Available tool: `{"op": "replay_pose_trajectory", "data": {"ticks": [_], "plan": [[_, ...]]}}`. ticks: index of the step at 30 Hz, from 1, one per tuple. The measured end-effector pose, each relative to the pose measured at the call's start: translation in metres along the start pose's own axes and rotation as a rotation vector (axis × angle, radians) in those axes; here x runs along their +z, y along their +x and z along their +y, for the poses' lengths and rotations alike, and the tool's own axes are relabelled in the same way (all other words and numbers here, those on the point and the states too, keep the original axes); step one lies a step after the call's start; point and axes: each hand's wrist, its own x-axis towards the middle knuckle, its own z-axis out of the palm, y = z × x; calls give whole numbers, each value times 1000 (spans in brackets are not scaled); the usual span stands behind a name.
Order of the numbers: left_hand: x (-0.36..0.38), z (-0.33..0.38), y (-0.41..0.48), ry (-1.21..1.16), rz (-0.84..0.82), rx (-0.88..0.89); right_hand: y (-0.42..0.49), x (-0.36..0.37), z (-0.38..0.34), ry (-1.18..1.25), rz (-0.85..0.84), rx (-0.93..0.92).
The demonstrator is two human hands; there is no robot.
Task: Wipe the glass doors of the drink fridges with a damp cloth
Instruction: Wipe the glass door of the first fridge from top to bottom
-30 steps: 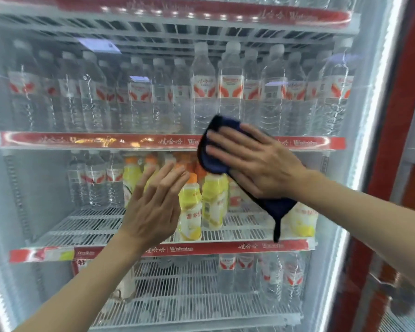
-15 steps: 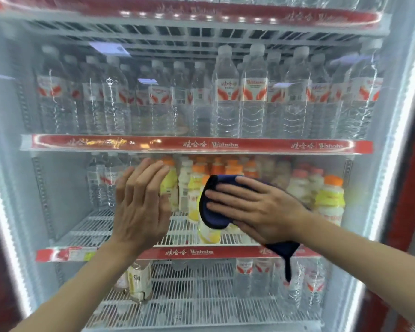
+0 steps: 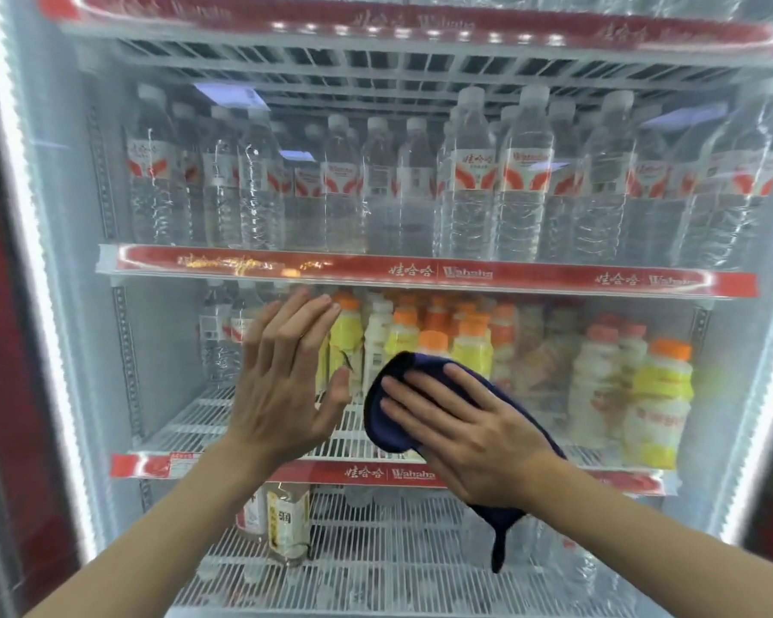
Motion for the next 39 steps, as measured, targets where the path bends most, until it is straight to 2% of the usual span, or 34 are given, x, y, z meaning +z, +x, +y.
{"op": "replay_pose_trajectory", "data": {"ticks": [2,4,6,9,12,14,17,20,24,28,30,32,35,37,39], "plan": [[-10,-13,-6,13,3,-14,7,-5,21,-22,-46,-142],[-17,-30,-12,46,-1,-64,33,-18,55,-17,-13,-148],[-17,-42,-17,65,-10,-94,61,-32,78,-5,61,-3],[-13,-50,-21,89,-22,-71,82,-33,69,16,145,208],[-13,-51,-22,95,-26,-58,74,-22,32,46,177,282],[-15,-51,-20,67,-26,-58,64,-11,2,53,138,213],[-22,-56,-21,-7,-23,-42,47,4,-30,-15,9,-25],[-33,-76,-28,15,-13,-23,57,-5,-4,-44,-24,-132],[-36,-90,-35,4,36,-120,113,-32,44,-18,109,139],[-33,-89,-38,28,38,-112,128,-21,5,9,191,354],[-34,-91,-38,38,35,-112,116,-9,-30,25,151,286],[-35,-91,-37,21,30,-108,104,0,-54,2,57,111],[-41,-92,-36,-56,24,-115,102,-4,-43,-12,-24,-99],[-47,-98,-37,-65,30,-117,118,-17,-14,3,-22,-108],[-53,-107,-41,-49,35,-130,142,-31,15,12,48,59]]}}
